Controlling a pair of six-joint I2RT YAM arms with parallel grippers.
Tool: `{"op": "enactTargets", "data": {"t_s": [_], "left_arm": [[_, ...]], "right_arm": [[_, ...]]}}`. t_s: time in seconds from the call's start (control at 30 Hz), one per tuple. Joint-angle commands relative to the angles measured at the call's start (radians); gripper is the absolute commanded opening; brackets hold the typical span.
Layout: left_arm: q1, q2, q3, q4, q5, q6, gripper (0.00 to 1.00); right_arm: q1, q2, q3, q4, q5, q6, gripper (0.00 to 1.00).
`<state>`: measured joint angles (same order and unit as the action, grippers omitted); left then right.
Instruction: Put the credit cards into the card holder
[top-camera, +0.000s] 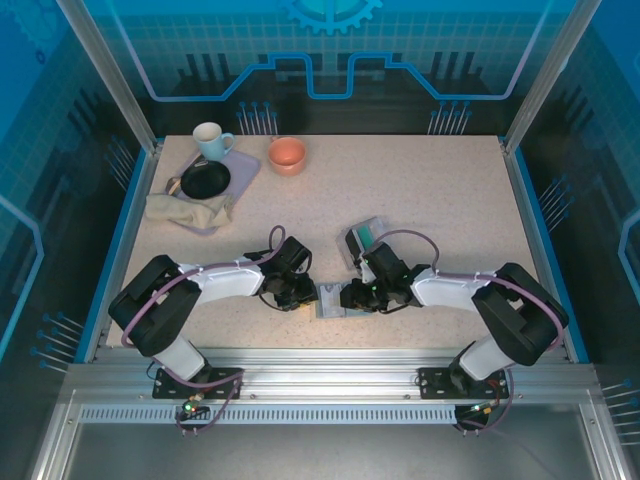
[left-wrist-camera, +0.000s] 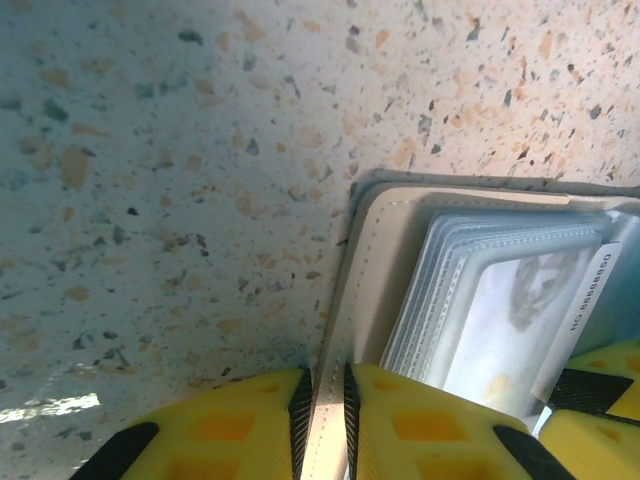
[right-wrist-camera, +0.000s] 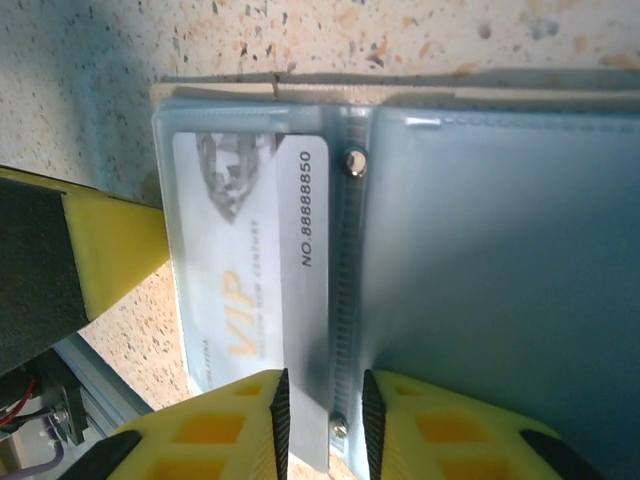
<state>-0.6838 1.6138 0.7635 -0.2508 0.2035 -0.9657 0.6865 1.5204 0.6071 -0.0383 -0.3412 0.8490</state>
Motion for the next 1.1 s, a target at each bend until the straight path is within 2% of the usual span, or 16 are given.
{"op": "enactTargets", "data": {"t_s": [0.0,0.1,0.17,0.33,0.4,0.57,0.77,0.87,0.97,1.07], "left_arm": [[-0.025,0.050,-0.008,0.079,0.001,0.014,0.20],[-0.026,0.052,-0.005,0.083,0.006,0.015,0.20],[-0.026,0.051,-0.005,0.087,0.009,0.016,0.20],[-0.026,0.046,0.002,0.098,0.023,0.012,0.20],[-0.026,0.039,0.003,0.093,0.022,0.011,0.21],[-0.025,0.009,0.003,0.072,0.006,0.014,0.21],[-0.024,0.012,0.022,0.062,0.011,0.028,0.15],[-0.024,0.021,0.038,0.052,0.015,0.033,0.10],[-0.024,0.022,0.045,0.048,0.017,0.038,0.10],[-0.024,0.020,0.046,0.045,0.017,0.041,0.07]], "right_arm": [[-0.004,0.010,0.029,-0.065,0.010,-0.037,0.25],[-0.001,0.048,0.041,-0.020,-0.030,-0.031,0.14],[0.002,0.071,0.051,0.010,-0.061,-0.025,0.11],[0.024,0.102,0.079,0.041,-0.102,-0.019,0.09],[0.027,0.082,0.088,-0.004,-0.078,-0.022,0.11],[0.024,-0.062,0.124,-0.262,0.113,-0.087,0.23],[0.022,-0.188,0.210,-0.620,0.483,-0.131,0.56],[0.009,-0.157,0.223,-0.665,0.518,-0.156,0.63],[0.010,-0.082,0.242,-0.659,0.489,-0.174,0.65],[0.012,-0.012,0.266,-0.677,0.517,-0.170,0.65]]}}
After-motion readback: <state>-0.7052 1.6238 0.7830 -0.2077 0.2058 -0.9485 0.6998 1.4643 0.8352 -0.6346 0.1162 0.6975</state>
